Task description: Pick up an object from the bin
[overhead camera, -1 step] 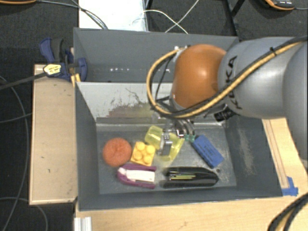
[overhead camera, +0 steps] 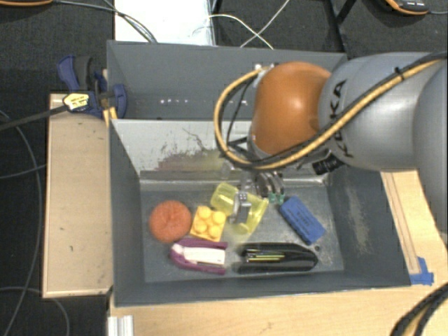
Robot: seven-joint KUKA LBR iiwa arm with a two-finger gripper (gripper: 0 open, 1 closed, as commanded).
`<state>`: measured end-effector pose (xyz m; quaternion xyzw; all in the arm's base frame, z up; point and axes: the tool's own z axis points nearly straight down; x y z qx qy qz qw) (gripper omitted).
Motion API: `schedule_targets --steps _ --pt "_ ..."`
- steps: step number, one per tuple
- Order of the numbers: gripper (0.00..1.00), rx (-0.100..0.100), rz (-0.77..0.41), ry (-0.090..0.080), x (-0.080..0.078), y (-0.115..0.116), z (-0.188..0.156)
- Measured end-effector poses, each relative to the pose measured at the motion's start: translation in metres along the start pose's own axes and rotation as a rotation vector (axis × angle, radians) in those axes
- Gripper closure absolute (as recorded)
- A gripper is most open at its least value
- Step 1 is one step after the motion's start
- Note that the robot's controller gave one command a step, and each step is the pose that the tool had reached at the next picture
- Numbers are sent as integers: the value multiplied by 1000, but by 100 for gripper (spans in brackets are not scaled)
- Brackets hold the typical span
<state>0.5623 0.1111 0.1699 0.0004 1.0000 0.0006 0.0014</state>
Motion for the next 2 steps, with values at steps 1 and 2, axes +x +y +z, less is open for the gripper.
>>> schedule_targets --steps 1,2 --pt "0 -1 -555 4 18 23 96" --pt "0 0 -514 -11 10 24 6"
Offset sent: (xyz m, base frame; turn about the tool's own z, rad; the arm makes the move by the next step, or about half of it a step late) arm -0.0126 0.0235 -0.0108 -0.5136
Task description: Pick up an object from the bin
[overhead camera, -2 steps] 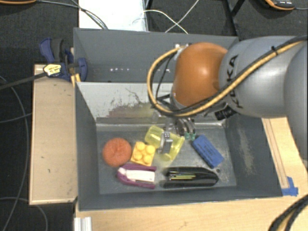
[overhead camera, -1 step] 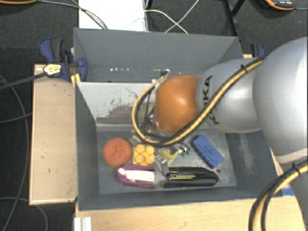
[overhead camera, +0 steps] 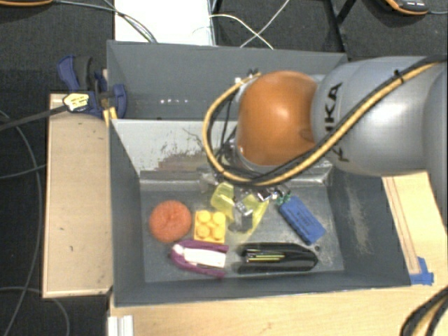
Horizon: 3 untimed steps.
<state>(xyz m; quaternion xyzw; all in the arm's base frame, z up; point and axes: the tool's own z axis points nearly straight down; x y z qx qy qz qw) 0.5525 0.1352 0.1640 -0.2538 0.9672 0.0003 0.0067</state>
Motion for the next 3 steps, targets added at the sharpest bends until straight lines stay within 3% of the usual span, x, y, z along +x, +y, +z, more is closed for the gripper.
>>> schedule_targets --steps 1,2,3 --pt "0 -5 -56 10 -5 27 63" --pt "0 2 -597 -6 -43 80 93" --pt "100 -6 -151 1 -32 25 91"
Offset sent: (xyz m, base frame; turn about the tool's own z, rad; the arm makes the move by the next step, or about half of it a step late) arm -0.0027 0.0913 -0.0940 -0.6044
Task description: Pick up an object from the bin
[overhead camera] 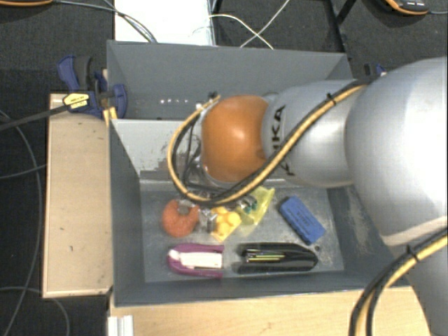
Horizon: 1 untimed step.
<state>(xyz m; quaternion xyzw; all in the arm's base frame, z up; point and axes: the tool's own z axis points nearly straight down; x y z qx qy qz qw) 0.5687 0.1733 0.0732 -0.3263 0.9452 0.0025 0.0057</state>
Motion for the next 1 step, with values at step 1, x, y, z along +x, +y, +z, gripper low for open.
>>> schedule_targets --steps 1 --pt "100 0 0 0 0 0 0"
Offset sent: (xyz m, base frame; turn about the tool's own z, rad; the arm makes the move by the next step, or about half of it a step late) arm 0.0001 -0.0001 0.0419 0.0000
